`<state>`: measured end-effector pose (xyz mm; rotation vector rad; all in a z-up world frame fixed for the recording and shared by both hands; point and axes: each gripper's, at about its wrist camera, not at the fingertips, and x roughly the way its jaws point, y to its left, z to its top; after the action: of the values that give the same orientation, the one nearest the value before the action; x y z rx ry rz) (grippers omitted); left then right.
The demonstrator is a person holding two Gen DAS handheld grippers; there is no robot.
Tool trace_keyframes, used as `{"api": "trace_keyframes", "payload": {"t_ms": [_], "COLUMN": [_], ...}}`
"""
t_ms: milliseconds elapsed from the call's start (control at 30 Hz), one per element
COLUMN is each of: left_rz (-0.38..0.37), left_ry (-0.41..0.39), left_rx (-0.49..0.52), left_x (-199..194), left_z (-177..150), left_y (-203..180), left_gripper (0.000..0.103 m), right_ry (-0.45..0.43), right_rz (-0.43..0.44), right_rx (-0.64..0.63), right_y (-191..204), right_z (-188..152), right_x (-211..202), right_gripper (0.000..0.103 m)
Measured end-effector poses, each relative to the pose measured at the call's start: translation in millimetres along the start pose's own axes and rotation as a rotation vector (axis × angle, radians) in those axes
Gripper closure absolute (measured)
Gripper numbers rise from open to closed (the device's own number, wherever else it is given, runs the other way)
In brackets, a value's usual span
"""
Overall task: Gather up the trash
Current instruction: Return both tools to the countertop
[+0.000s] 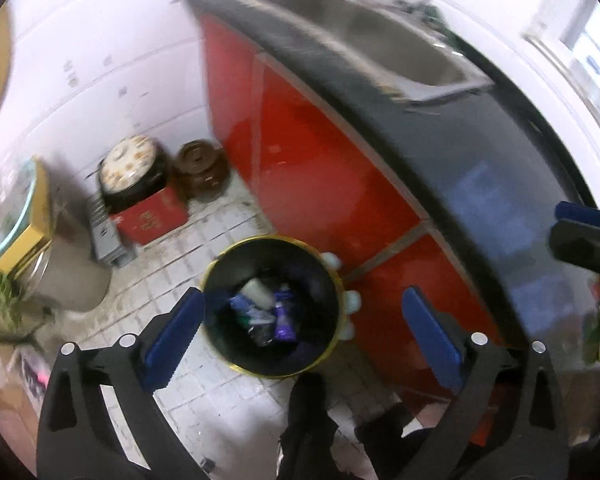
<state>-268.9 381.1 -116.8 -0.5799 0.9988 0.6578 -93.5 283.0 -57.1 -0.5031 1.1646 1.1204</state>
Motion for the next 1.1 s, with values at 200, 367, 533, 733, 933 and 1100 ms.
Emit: {"api": "trace_keyframes", "payload": {"t_ms": [200,367,533,733,933,1100], "left_rz": [-0.152,-0.284,-0.414,-0.498,-0.497,-0.477], "left_ry": [-0.046,-0.055,-0.036,-0.021,-0.002,0.006], "left_rx": [0.259,0.478,0.636,0.802,0.858,0.843], "left_x": [-12,-20,-32,-50,-45,-34], "left_z": [23,21,-7,-60,-75,-67], "left_y": [-113,-226,-335,-416,-449,-466], "left_gripper": [0.007,0.007,0.007,0.007,0.007,0.007], "right_ry": [-0.166,-0.264,-0.339,-0.382,-0.397,-0.402], "right_rz": [-0.206,-0.367,-0.487,-0.542,-0.54,-0.517], "right_rx": [0.222,0.482,0.704,0.878,0.933,0.912], "right_y": [-94,-182,-249,-293,-313,-331], "right_z": [-55,-133,-227,-319,-349,-351], "right_x": [-99,-182,-249,-293,-303,-306], "right_gripper": [0.011,0.011,0.011,0.011,0.011,0.011]}}
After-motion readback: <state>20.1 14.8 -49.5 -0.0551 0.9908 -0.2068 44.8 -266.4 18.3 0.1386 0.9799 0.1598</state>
